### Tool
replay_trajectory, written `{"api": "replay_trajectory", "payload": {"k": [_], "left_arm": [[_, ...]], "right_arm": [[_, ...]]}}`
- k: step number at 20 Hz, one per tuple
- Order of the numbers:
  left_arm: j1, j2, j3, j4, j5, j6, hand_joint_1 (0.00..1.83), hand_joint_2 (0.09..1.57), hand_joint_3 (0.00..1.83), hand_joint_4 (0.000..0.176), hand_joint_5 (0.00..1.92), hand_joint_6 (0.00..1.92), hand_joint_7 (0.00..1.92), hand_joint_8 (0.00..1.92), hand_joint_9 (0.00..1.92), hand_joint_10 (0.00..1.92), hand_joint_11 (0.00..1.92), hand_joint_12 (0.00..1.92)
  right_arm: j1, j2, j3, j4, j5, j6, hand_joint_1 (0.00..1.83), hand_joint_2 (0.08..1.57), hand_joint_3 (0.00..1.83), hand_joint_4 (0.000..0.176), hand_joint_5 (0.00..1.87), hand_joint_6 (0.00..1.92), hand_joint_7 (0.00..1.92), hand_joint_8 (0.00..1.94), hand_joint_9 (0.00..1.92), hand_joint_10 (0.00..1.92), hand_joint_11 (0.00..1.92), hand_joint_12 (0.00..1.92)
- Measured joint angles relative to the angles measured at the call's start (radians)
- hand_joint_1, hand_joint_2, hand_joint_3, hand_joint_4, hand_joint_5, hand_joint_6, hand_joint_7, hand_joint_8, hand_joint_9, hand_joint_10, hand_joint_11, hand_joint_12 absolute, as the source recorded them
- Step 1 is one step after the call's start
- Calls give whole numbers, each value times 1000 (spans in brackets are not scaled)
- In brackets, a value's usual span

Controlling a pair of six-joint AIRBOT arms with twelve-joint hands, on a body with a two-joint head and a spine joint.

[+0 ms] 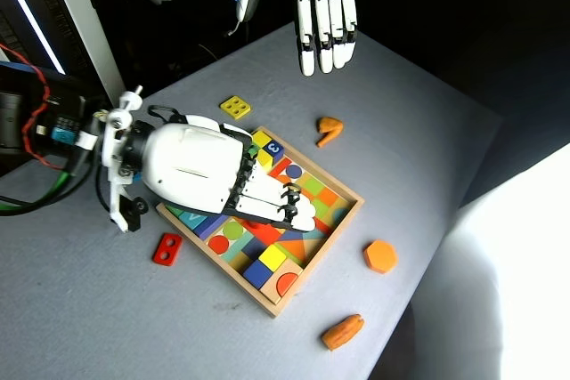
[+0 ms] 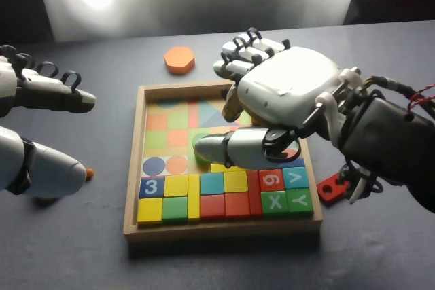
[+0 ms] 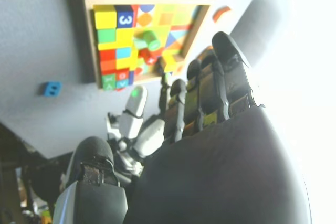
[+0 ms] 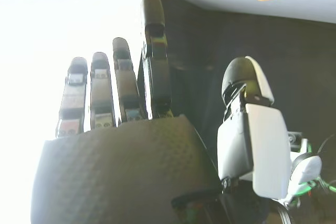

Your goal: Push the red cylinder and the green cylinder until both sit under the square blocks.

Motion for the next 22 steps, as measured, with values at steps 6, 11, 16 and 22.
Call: {"api": "replay_trajectory", "payload": {"k": [6,11,16,22], "left_arm": [[0,0,0,0,0,0,15,1182,6,53,21,0,39,0,53,0,0,276],[0,0,0,0,1,0,7,1155,1,68,88,5,100,7,124,15,0,472],[0,0,0,0,1,0,8,1186,6,46,106,6,112,4,120,10,0,404],[0,0,2,-1,1,0,0,1199,5,57,81,0,76,3,78,0,0,312]], "right_arm": [[-19,-13,0,3,6,-2,0,1131,0,0,870,3,196,0,30,5,0,0],[-35,-15,5,-1,8,2,0,1137,1,0,853,0,203,16,56,11,4,4],[-48,-16,13,-5,-3,5,0,1126,3,0,886,9,227,0,61,3,0,0],[-54,-22,32,-3,-8,6,0,1115,0,0,862,2,233,10,55,7,0,0]]}}
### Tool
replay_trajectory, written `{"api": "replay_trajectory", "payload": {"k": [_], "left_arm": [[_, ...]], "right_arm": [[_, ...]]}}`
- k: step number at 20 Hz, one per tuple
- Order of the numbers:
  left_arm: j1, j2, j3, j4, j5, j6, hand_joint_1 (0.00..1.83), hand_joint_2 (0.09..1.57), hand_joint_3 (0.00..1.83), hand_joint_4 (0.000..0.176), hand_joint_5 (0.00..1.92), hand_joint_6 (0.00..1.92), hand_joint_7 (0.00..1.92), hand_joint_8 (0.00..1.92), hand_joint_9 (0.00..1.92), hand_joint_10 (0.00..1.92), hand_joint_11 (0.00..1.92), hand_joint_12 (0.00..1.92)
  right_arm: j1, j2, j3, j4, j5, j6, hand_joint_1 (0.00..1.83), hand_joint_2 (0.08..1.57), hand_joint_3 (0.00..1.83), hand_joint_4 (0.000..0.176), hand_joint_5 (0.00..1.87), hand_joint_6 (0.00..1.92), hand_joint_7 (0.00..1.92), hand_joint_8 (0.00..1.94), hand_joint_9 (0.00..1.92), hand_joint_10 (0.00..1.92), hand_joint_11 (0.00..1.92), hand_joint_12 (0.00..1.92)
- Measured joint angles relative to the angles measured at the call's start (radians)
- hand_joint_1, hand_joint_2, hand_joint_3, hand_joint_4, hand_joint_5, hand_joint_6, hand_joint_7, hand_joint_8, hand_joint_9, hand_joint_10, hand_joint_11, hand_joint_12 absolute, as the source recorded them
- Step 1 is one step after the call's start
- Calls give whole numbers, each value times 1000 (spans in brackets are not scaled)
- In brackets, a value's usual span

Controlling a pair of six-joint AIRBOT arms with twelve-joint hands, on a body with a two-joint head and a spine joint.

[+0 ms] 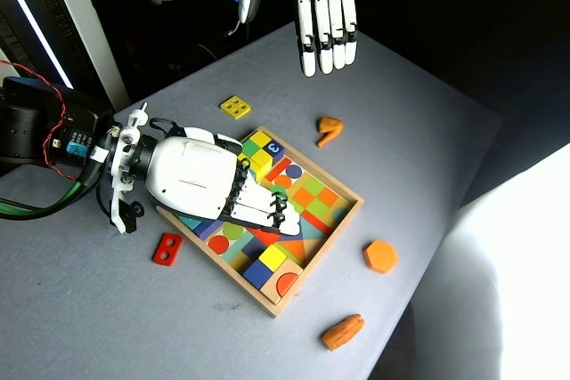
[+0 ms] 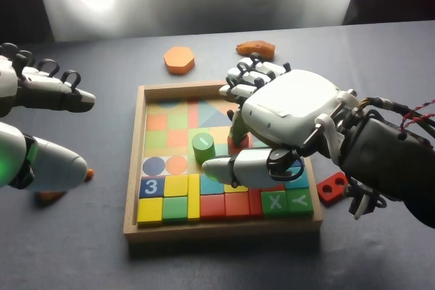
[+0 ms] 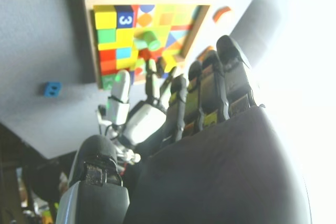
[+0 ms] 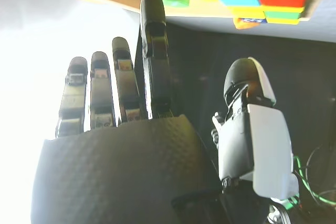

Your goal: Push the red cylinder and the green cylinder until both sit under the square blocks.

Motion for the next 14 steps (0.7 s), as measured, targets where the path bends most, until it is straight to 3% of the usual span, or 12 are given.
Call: {"api": "replay_trajectory", "payload": {"k": [3,6,10,14], "left_arm": [[0,0,0,0,-1,0,0,1195,0,66,66,3,52,0,65,2,0,276],[0,0,0,1,0,0,0,1207,4,52,71,3,49,2,61,2,0,300],[0,0,0,0,-1,0,0,1208,3,55,60,4,12,0,28,2,0,237],[-1,0,0,1,0,0,0,1229,3,45,61,4,35,2,41,3,0,223]], "right_arm": [[0,-4,2,0,0,0,0,1114,0,0,869,4,250,12,32,0,0,0],[0,-4,11,-3,-3,3,0,1113,0,0,868,3,191,0,14,0,0,0],[-7,-4,12,-6,0,8,0,1105,0,0,910,13,268,9,63,14,0,0],[-14,-3,12,-16,5,13,0,1113,2,0,877,0,204,0,9,0,0,0]]}}
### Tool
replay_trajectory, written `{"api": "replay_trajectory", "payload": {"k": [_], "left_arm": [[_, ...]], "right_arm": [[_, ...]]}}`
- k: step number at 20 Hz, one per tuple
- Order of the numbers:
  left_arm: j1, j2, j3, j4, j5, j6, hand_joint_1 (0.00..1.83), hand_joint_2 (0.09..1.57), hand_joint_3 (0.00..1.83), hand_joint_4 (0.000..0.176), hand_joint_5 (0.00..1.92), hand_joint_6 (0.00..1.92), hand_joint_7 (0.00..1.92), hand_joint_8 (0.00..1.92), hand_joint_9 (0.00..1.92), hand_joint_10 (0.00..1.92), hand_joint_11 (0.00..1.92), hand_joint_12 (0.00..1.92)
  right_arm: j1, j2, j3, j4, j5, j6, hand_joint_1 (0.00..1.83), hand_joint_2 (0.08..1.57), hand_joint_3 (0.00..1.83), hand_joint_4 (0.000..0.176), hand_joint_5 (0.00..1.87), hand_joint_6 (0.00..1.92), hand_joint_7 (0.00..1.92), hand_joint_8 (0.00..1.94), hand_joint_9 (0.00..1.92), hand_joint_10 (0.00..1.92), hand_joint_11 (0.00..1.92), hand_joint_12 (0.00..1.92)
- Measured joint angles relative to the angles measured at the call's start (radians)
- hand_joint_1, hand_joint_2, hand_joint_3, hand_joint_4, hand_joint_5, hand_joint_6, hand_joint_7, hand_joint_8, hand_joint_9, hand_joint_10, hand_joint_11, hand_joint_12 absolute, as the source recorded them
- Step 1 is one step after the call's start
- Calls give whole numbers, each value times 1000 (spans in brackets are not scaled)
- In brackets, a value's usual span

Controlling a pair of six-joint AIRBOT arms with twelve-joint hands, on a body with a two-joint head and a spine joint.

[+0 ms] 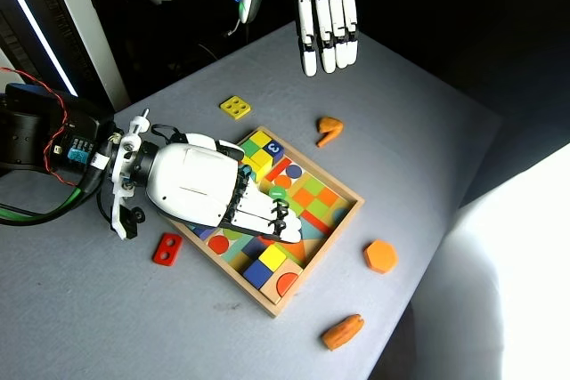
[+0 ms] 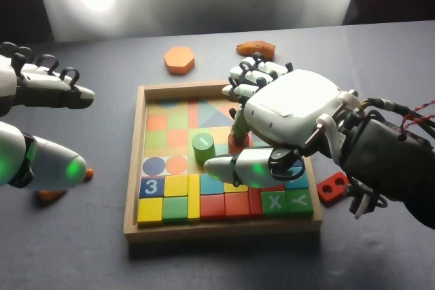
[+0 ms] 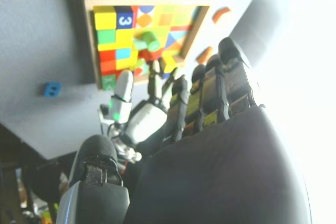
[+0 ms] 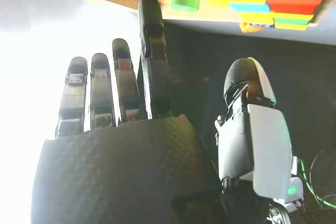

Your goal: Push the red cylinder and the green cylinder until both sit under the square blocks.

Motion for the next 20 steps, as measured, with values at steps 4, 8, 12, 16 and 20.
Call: {"api": "replay_trajectory", "payload": {"k": [4,8,12,16,20], "left_arm": [[0,0,0,0,1,0,0,1215,0,58,74,5,20,1,37,0,0,251],[0,0,0,-2,0,0,0,1230,5,53,69,3,33,8,39,2,0,251],[-1,0,0,-6,8,-9,0,1208,0,52,80,5,26,2,41,3,0,314],[-5,0,-6,-7,34,-24,0,1232,3,52,78,1,7,1,27,2,0,269],[-17,0,-7,-11,64,-25,0,1230,0,49,88,1,35,3,50,4,0,311]], "right_arm": [[-12,31,-13,1,-9,8,0,1109,0,0,882,4,209,4,31,9,0,0],[-26,71,-32,-3,-17,9,0,1105,0,0,895,8,253,15,56,16,0,0],[-48,121,-69,-7,-23,9,0,1120,5,0,888,4,249,8,60,14,0,0],[-59,164,-99,-10,-36,3,0,1110,0,0,872,2,214,1,39,4,0,0],[-75,197,-122,-16,-37,-16,0,1120,4,0,885,6,180,0,28,0,0,0]]}}
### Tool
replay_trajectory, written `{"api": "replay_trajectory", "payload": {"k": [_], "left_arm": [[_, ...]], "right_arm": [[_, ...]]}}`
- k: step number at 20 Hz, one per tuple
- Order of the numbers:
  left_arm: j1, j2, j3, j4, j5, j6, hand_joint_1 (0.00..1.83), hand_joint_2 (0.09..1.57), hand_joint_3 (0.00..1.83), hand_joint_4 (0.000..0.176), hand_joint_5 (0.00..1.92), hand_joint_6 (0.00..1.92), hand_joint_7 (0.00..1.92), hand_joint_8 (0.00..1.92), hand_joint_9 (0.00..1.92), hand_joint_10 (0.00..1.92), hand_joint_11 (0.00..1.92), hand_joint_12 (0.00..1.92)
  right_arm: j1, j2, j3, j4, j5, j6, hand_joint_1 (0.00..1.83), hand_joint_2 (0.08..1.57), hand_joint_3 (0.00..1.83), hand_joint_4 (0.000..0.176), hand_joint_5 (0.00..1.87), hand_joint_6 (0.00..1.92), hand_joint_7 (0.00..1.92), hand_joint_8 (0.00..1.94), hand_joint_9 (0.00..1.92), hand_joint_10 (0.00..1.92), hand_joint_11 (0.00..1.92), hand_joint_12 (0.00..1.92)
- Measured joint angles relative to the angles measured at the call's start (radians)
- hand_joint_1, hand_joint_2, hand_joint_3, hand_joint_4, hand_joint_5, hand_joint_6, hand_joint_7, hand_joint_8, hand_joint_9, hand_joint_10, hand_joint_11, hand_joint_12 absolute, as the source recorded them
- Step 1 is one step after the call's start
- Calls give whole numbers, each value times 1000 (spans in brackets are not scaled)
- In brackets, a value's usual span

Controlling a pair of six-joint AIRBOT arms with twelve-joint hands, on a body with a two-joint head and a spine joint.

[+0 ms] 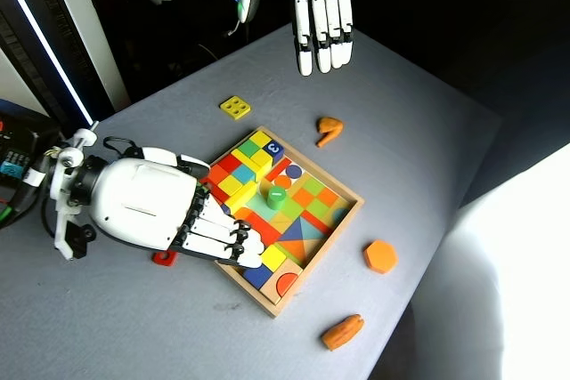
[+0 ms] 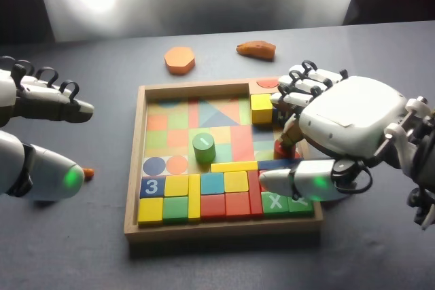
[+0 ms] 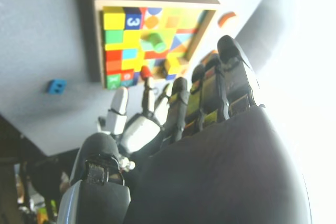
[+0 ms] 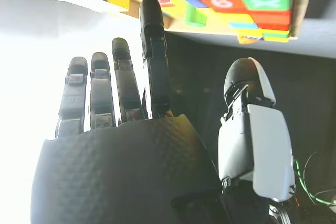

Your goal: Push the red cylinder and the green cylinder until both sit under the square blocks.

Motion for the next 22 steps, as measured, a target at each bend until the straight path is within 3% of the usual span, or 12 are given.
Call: {"api": "replay_trajectory", "payload": {"k": [6,8,18,21,22], "left_arm": [[-3,0,1,3,2,0,0,1234,0,54,75,2,13,2,33,1,0,280],[-3,0,1,3,3,0,0,1235,0,54,94,8,25,3,47,4,0,366],[-3,0,6,5,3,0,0,1234,2,55,76,2,12,1,25,0,0,267],[-3,0,6,5,4,0,0,1231,0,53,94,3,31,1,54,6,0,413],[-3,0,6,5,3,0,0,1232,0,52,87,1,17,2,38,5,0,365]], "right_arm": [[-19,24,-8,-14,-5,-16,0,1117,1,0,885,5,203,7,35,3,0,0],[-19,31,-11,-12,-10,-11,0,1118,2,0,887,5,218,11,46,7,0,0],[21,38,-14,21,-51,4,0,1117,0,0,889,4,226,6,48,4,0,0],[35,38,-15,29,-64,11,0,1119,1,0,883,1,197,0,34,0,0,0],[39,39,-16,29,-69,10,0,1121,1,0,880,0,198,1,34,0,0,0]]}}
